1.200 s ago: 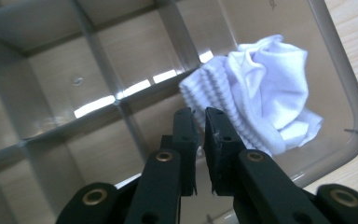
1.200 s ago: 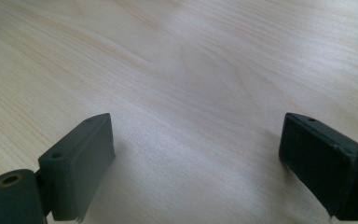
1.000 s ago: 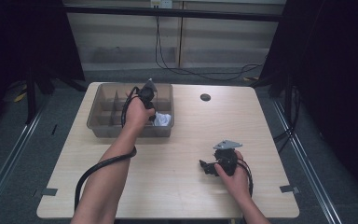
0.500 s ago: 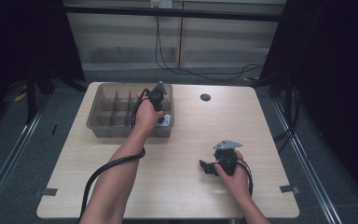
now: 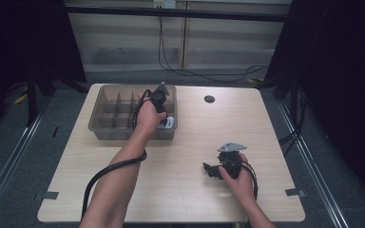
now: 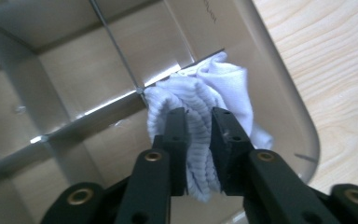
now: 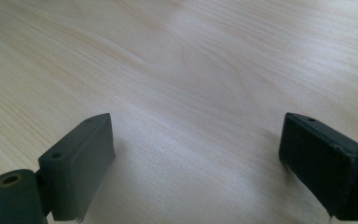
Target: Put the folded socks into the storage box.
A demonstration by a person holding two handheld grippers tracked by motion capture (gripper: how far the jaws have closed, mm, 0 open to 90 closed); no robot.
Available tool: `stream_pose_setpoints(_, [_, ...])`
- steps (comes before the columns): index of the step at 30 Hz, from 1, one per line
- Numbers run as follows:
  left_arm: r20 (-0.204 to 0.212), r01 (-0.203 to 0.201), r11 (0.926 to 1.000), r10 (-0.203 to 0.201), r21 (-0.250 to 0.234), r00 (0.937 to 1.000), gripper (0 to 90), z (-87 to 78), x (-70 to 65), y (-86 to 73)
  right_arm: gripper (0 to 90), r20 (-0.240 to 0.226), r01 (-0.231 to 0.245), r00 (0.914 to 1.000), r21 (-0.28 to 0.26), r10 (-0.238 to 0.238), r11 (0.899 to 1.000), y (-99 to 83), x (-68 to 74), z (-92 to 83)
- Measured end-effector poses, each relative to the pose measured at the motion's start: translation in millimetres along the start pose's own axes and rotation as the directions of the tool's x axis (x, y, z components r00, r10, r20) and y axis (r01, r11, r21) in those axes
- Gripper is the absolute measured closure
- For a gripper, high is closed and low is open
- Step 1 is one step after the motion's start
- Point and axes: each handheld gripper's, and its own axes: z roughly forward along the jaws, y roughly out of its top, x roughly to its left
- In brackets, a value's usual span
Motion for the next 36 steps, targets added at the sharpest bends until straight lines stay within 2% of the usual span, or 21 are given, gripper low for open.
stream_pose_setpoints(1, [0.002,-0.017,0.9998,0.017,0.008,0.9999,72.4,-3.3,1.4,-0.4,9.7,0.000,0.001,1.0000,0.000,-0.001,1.000,0.0,0.0,0.0])
stream_pose_setpoints(4, [0.000,-0.020,0.9997,0.020,-0.013,0.9998,66.6,-10.5,1.9,-2.6,9.8,0.001,0.001,1.0000,-0.001,-0.001,1.000,-0.1,0.0,0.0])
stream_pose_setpoints(6, [0.001,-0.029,0.9992,0.029,-0.027,0.9996,56.9,-16.1,2.5,-5.1,9.8,0.001,0.001,1.0000,-0.001,-0.001,1.000,-0.1,0.0,0.1])
stream_pose_setpoints(9, [0.000,-0.044,0.9984,0.044,-0.034,0.9990,49.0,-19.4,2.9,-6.3,9.7,0.002,0.001,1.0000,-0.001,-0.001,1.000,0.0,0.1,0.1])
stream_pose_setpoints(10, [0.007,-0.040,0.9980,0.041,-0.048,0.9991,49.0,-21.0,2.6,-6.9,9.7,0.002,0.001,1.0000,-0.001,-0.001,1.000,0.0,0.1,0.1])
stream_pose_setpoints(12, [0.007,-0.070,0.9961,0.071,-0.054,0.9975,42.5,-24.6,2.4,-7.9,9.7,0.003,0.002,1.0000,-0.002,-0.002,1.000,0.1,0.0,0.3])
stream_pose_setpoints(13, [0.007,-0.072,0.9954,0.072,-0.064,0.9974,42.5,-26.0,1.6,-8.9,9.7,0.003,0.002,1.0000,-0.002,-0.002,1.000,0.1,0.0,0.3])
stream_pose_setpoints(14, [0.006,-0.074,0.9947,0.074,-0.072,0.9972,37.8,-27.5,1.5,-9.7,9.8,-0.001,-0.003,1.0000,-0.002,0.003,1.000,0.2,0.1,0.4])
stream_pose_setpoints(16, [0.025,-0.065,0.9946,0.067,-0.081,0.9974,37.5,-30.3,0.8,-11.3,9.8,-0.001,-0.002,1.0000,-0.002,0.002,1.000,0.2,0.1,0.5])
stream_pose_setpoints(21, [0.037,-0.081,0.9941,0.084,-0.072,0.9958,36.3,-34.0,0.1,-14.6,9.8,-0.002,0.000,1.0000,-0.001,0.000,1.000,0.4,-0.1,0.7])
stream_pose_setpoints(24, [0.051,-0.074,0.9941,0.078,-0.079,0.9957,35.6,-36.7,-0.8,-16.7,9.8,-0.002,0.000,1.0000,-0.001,0.000,1.000,0.4,-0.1,0.7])
stream_pose_setpoints(29, [0.085,-0.091,0.9921,0.098,-0.086,0.9915,34.4,-40.8,-5.0,-21.6,9.8,-0.003,0.000,1.0000,-0.001,0.000,1.000,0.4,-0.1,0.7])
stream_pose_setpoints(33, [0.081,-0.108,0.9897,0.116,-0.094,0.9900,34.2,-45.4,-7.7,-24.5,9.8,-0.003,-0.001,1.0000,-0.001,0.001,1.000,0.4,-0.1,0.6])
stream_pose_setpoints(36, [0.098,-0.121,0.9880,0.130,-0.097,0.9867,34.0,-48.3,-10.0,-26.5,9.8,-0.003,-0.001,1.0000,-0.001,0.001,1.000,0.4,-0.1,0.6])
